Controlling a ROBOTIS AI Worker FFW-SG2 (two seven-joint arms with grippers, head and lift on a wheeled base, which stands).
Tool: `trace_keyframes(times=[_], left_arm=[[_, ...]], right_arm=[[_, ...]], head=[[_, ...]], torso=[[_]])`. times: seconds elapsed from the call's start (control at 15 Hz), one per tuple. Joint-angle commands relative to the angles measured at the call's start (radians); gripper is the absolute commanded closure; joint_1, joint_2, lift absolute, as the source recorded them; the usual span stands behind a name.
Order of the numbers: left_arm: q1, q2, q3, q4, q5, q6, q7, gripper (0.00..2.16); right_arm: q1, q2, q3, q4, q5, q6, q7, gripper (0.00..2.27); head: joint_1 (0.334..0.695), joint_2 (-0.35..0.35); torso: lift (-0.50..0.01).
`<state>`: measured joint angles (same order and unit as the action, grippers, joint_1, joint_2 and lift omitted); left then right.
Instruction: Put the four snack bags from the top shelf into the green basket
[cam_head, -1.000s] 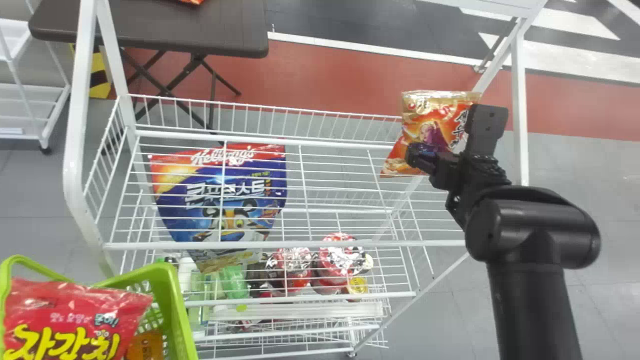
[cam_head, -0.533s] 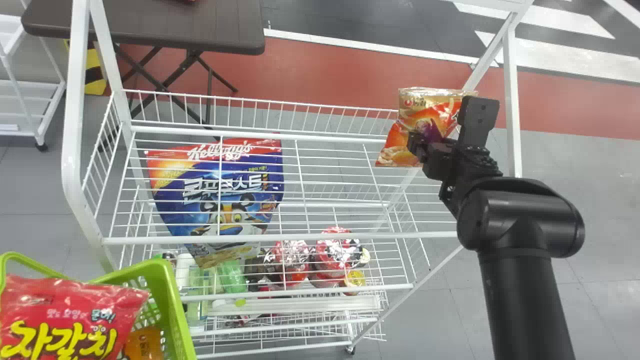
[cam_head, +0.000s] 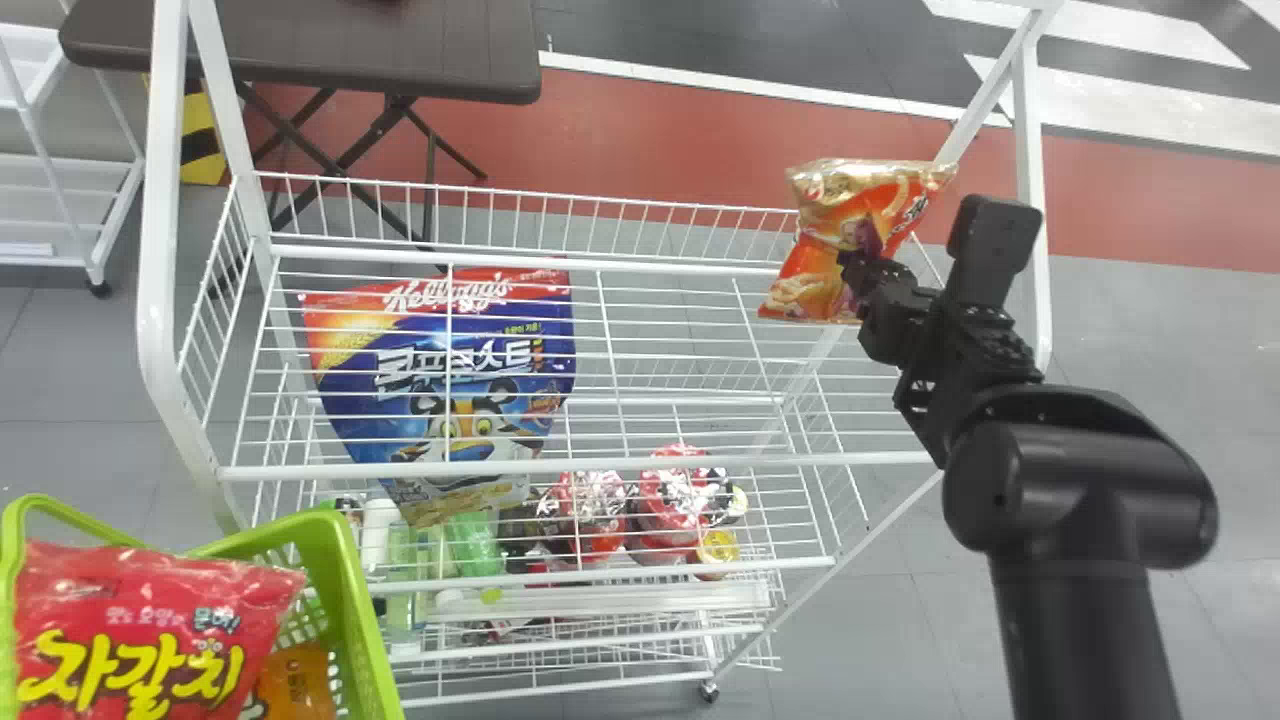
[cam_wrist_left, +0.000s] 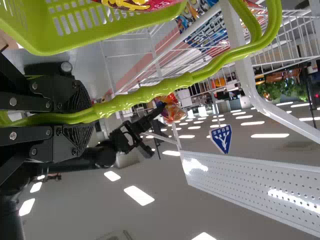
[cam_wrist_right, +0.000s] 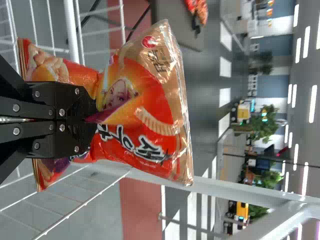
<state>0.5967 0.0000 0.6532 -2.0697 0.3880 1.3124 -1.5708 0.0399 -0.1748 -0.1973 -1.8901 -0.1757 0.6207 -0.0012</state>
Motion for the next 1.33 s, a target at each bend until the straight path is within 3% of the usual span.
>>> trace_keyframes(times=[0.0, 0.27, 0.47, 0.53, 0.67, 0.73, 0.87, 1.0, 1.27], left_arm=[[0.0, -0.003, 0.0, 0.0, 0.0, 0.0, -0.01, 2.15], [0.002, -0.003, -0.001, 0.0, 0.002, 0.0, -0.01, 2.15], [0.0, -0.003, -0.001, 0.0, 0.005, 0.0, -0.01, 2.15], [0.002, -0.003, -0.001, 0.0, 0.005, 0.0, -0.01, 2.15], [0.002, -0.003, -0.003, 0.0, 0.005, 0.0, -0.01, 2.15], [0.002, -0.003, -0.004, 0.0, 0.005, 0.0, -0.01, 2.15], [0.003, -0.003, -0.011, 0.0, 0.005, 0.0, -0.01, 2.15], [0.008, -0.003, -0.012, 0.0, 0.005, 0.0, -0.01, 2.15], [0.012, -0.003, -0.012, -0.001, 0.015, 0.0, -0.01, 2.15]], right_arm=[[0.109, 0.004, 0.006, -0.179, -0.08, 0.014, 0.0, 2.25], [0.29, 0.024, 0.024, -0.477, -0.294, 0.225, 0.0, 2.25], [0.4, 0.024, 0.096, -0.596, -0.383, 0.324, 0.024, 2.25], [0.42, 0.024, 0.121, -0.623, -0.413, 0.366, 0.033, 2.25], [0.443, 0.021, 0.223, -0.658, -0.449, 0.477, 0.063, 2.25], [0.443, 0.021, 0.274, -0.659, -0.458, 0.52, 0.064, 2.25], [0.417, 0.018, 0.381, -0.639, -0.498, 0.572, 0.064, 2.25], [0.382, 0.021, 0.481, -0.56, -0.515, 0.569, 0.063, 2.25], [0.321, 0.024, 0.576, -0.366, -0.567, 0.443, 0.063, 2.25]], head=[[0.695, -0.221], [0.695, -0.13], [0.695, -0.039], [0.695, 0.043], [0.695, 0.133], [0.695, 0.235], [0.695, 0.35], [0.695, 0.35], [0.695, 0.35]], torso=[[-0.001], [-0.001], [-0.001], [-0.001], [-0.001], [-0.001], [-0.001], [-0.001], [-0.001]])
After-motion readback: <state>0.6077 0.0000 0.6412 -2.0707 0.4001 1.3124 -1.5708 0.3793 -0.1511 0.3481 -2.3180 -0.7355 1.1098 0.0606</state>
